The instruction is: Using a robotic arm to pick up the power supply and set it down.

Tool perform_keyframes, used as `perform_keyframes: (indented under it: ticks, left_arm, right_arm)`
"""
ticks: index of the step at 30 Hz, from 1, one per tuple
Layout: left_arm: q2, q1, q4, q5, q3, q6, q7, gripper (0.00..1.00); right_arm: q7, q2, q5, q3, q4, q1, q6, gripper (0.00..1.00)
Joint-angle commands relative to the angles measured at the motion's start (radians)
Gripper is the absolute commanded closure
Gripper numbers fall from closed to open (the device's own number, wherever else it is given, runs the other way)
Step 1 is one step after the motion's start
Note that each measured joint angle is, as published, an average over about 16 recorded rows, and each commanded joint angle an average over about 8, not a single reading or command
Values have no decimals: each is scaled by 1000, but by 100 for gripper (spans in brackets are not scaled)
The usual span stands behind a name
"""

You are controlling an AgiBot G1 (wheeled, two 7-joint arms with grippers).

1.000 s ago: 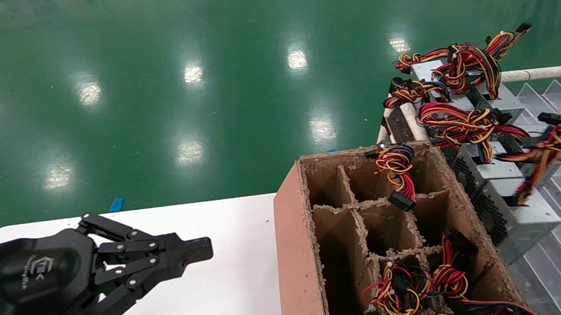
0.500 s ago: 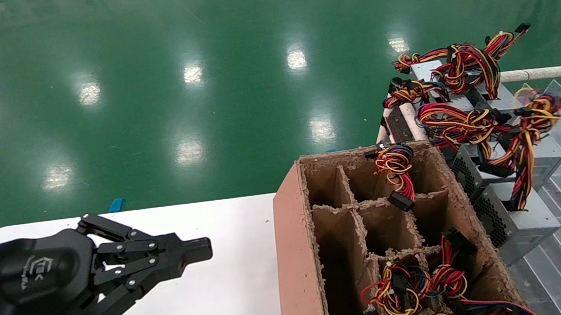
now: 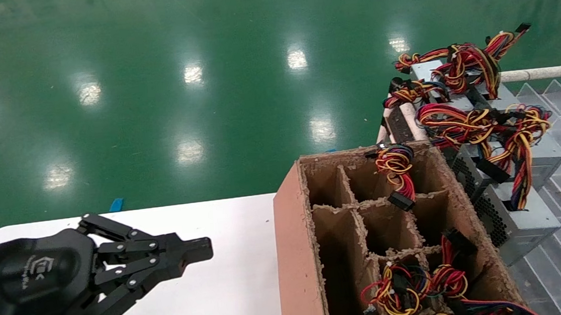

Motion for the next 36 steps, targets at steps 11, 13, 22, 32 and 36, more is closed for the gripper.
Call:
perform_keyframes:
  ticks: [11,13,22,32,36]
  left_arm:
    - [0,0,0,0,0,0,0,84]
    - [0,0,0,0,0,0,0,59]
    - [0,0,0,0,0,0,0,0]
    - [0,0,0,0,0,0,0,0]
    - [0,0,0,0,0,0,0,0]
  right_arm:
    - [-6,-38,36,-224,-7,150,-49,0]
    - [-7,-44,42,-261,-8,175,-58,0]
    - [-12,-73,69,-430,-14,289,-96,0]
    - [-17,-106,100,-620,-20,416,-139,0]
    - [-19,-118,112,-695,-23,466,-156,0]
